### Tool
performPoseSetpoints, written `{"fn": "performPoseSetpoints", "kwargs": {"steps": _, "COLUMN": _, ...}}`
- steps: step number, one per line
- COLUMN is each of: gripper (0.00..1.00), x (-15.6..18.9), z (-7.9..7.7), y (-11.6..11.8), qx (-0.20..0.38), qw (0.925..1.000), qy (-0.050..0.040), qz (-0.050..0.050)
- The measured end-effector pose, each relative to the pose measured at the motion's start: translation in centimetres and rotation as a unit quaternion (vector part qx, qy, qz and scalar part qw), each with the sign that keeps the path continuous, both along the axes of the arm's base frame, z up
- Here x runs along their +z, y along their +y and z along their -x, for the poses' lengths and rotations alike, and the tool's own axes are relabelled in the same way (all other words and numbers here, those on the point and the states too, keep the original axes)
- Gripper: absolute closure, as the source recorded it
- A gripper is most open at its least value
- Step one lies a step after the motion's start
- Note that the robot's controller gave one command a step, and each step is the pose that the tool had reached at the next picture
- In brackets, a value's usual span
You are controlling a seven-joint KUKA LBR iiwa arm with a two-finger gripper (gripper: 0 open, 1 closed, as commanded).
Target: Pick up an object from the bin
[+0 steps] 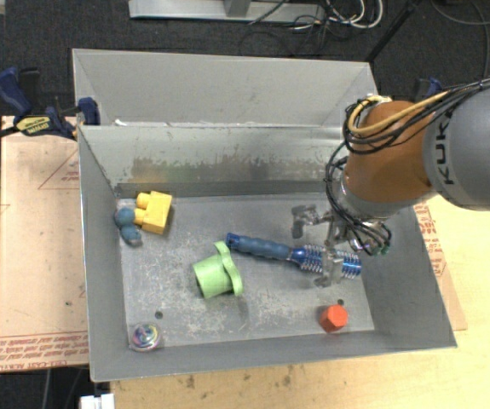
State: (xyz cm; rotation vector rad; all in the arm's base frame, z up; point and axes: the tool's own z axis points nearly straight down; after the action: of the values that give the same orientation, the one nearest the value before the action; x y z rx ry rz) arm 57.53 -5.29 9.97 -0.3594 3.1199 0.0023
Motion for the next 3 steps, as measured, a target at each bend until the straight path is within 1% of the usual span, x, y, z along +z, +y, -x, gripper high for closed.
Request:
{"fn": "performPoseSetpoints", "kwargs": {"steps": 1, "gripper": 0.0, "x": -3.08, "z": -0.1, "y": -1.07, "qx": -0.111, "qw": 0.9938, "qy": 0.001, "qz": 0.0}}
{"fn": "performPoseSetpoints", "kwargs": {"steps": 2, "gripper": 0.0, "x": -3.08, "z": -0.15, "y": -1.02, "qx": -0.111, "qw": 0.9938, "qy": 0.0006, "qz": 0.0}}
{"fn": "performPoseSetpoints", "kwargs": {"steps": 3, "gripper": 1.0, "x": -3.15, "z": -0.1, "y": -1.02, "qx": -0.111, "qw": 0.9938, "qy": 0.0014, "qz": 0.0}}
